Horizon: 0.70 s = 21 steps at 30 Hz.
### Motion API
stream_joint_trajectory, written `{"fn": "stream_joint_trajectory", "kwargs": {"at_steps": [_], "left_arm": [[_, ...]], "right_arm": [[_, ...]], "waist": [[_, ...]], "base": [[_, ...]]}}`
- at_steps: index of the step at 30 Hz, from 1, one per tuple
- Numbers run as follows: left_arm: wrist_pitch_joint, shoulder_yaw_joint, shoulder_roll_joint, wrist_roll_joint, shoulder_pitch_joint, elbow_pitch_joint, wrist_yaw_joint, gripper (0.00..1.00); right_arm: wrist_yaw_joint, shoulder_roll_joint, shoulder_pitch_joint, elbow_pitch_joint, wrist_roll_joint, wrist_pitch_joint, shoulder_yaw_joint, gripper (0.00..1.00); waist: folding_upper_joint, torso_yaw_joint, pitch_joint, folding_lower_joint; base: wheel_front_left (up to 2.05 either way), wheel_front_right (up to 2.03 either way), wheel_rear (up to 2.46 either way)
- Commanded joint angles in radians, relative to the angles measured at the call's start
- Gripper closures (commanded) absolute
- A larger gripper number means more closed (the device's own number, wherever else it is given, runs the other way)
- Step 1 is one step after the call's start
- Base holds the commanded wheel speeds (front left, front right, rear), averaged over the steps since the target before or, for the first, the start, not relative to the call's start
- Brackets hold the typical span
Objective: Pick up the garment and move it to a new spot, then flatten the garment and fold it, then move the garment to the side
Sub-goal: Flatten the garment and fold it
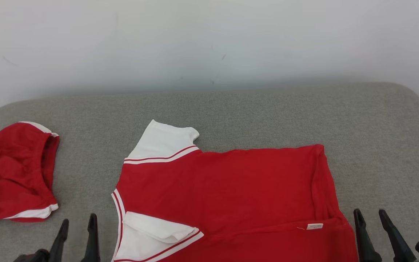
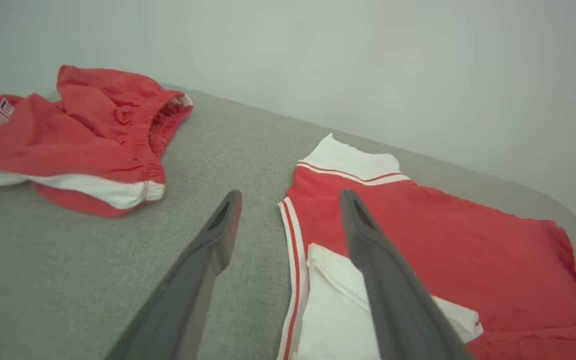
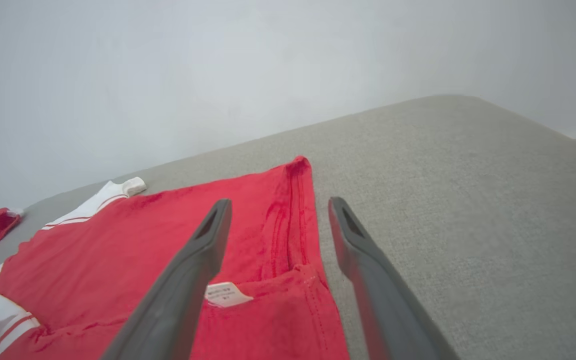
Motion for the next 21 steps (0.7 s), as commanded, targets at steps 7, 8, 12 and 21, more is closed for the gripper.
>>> {"fn": "stream_joint_trajectory", "kwargs": {"at_steps": [7,8,12,21], "left_arm": [[-0.003,0.111,-0.045,0.293,0.066,-0.079,0.036,0.00],[-0.003,0.119,-0.050,0.318,0.068,-0.079,0.042,0.00],[-0.003,0.132,-0.059,0.385,0.074,-0.060,0.062,0.00],[-0.003,0.117,-0.038,0.451,0.082,-0.021,0.040,0.00]], "right_arm": [[-0.002,0.063,-0.025,-0.067,-0.153,-0.060,-0.027,0.00],[-0.002,0.070,-0.027,-0.071,-0.172,-0.062,-0.029,0.00],[-0.003,0.093,-0.035,-0.076,-0.246,-0.067,-0.028,0.00],[-0.003,0.146,-0.020,-0.084,-0.319,-0.067,-0.039,0.00]], "waist": [[0.0000,0.003,-0.012,0.0000],[0.0000,0.003,-0.013,0.0000],[0.0000,-0.003,-0.018,0.0000],[0.0000,-0.014,-0.026,0.0000]], "base": [[0.00,0.00,0.00],[0.00,0.00,0.00],[0.00,0.00,0.00],[0.00,0.00,0.00]]}}
